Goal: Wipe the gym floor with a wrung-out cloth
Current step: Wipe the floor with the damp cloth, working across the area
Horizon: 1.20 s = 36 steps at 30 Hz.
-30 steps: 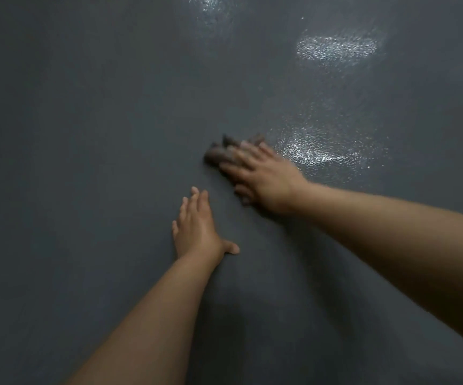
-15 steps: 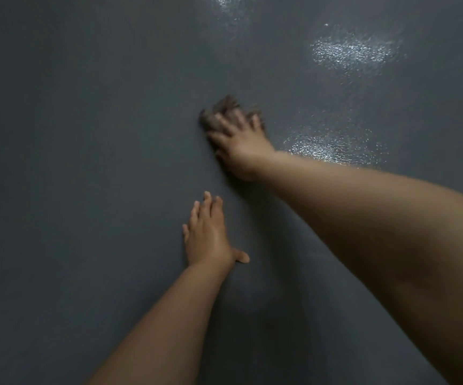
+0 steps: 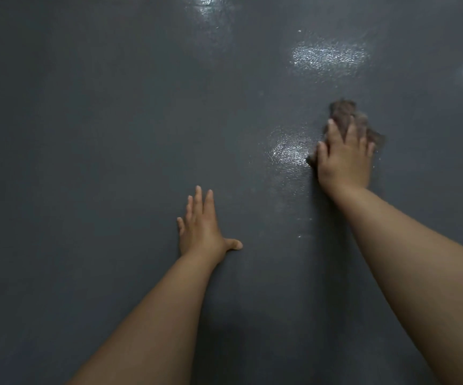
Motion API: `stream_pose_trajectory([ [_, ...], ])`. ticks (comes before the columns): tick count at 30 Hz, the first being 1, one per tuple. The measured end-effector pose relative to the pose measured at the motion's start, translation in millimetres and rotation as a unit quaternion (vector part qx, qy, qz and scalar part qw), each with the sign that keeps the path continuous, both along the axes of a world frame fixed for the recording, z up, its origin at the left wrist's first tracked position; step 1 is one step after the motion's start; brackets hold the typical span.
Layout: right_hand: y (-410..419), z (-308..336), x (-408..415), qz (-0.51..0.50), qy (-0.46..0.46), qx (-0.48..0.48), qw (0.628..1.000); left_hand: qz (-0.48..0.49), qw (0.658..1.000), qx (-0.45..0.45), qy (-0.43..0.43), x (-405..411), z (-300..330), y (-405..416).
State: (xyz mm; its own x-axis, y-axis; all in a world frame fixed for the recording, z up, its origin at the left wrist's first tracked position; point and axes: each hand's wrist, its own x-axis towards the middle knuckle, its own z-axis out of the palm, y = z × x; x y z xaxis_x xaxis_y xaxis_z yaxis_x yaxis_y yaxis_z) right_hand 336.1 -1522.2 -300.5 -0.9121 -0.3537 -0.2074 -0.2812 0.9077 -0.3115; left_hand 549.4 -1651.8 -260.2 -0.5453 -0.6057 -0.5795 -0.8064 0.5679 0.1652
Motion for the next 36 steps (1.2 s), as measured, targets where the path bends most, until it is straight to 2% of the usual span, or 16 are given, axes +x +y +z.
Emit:
stream_pose_trajectory([
  [4, 3.7, 1.7, 57.5, -0.006, -0.012, 0.014, 1.000, -0.020, 0.998, -0.008, 0.065, 25.5, -6.6, 2.5],
  [6, -6.6, 4.3, 92.5, 0.044, -0.038, 0.029, 0.998, 0.022, 0.993, -0.027, 0.109, 42.6, -8.1, 5.2],
  [9, -18.3, 3.0, 156.8, 0.185, -0.039, 0.014, 0.982, 0.101, 0.986, -0.065, 0.112, 68.3, -8.0, 7.1],
  [11, -18.0, 8.5, 194.5, 0.315, -0.065, -0.012, 0.947, 0.118, 0.985, -0.076, 0.102, 80.5, -6.5, 8.7],
  [13, -12.3, 12.3, 217.2, 0.452, -0.096, -0.009, 0.887, 0.124, 0.985, -0.074, 0.091, 85.8, -4.2, 13.7],
  [15, -6.9, 22.6, 213.8, 0.510, -0.149, -0.024, 0.847, 0.135, 0.984, -0.065, 0.095, 83.8, -2.6, 20.4],
  [17, -2.2, 33.5, 201.1, 0.485, -0.181, -0.087, 0.851, 0.162, 0.978, -0.046, 0.122, 76.5, -1.9, 28.9],
  [19, 5.1, 39.0, 184.5, 0.372, -0.174, -0.160, 0.897, 0.212, 0.963, -0.014, 0.165, 66.5, 3.0, 38.4],
  [20, 9.1, 39.6, 175.9, 0.312, -0.153, -0.160, 0.924, 0.239, 0.953, 0.005, 0.184, 61.7, 5.8, 42.4],
  [22, 14.4, 39.1, 165.4, 0.234, -0.134, -0.102, 0.958, 0.293, 0.935, 0.036, 0.195, 53.9, 9.9, 47.0],
  [25, 11.1, 38.0, 160.6, 0.224, -0.159, -0.048, 0.960, 0.405, 0.884, 0.075, 0.221, 50.1, 11.9, 42.2],
  [27, 4.8, 42.4, 160.5, 0.254, -0.163, -0.046, 0.952, 0.420, 0.858, 0.126, 0.266, 48.7, 17.1, 37.8],
  [30, -8.6, 46.9, 151.0, 0.288, -0.179, -0.058, 0.939, 0.309, 0.886, 0.205, 0.280, 45.2, 26.1, 29.9],
  [32, -18.1, 45.1, 143.9, 0.317, -0.174, -0.078, 0.929, 0.253, 0.897, 0.225, 0.283, 42.6, 28.7, 22.3],
  [34, -25.1, 42.4, 137.6, 0.311, -0.191, -0.083, 0.927, 0.251, 0.905, 0.180, 0.291, 39.6, 26.5, 13.0],
  [36, -29.9, 40.2, 130.8, 0.262, -0.201, -0.076, 0.941, 0.268, 0.919, 0.072, 0.282, 35.5, 19.4, 6.2],
])
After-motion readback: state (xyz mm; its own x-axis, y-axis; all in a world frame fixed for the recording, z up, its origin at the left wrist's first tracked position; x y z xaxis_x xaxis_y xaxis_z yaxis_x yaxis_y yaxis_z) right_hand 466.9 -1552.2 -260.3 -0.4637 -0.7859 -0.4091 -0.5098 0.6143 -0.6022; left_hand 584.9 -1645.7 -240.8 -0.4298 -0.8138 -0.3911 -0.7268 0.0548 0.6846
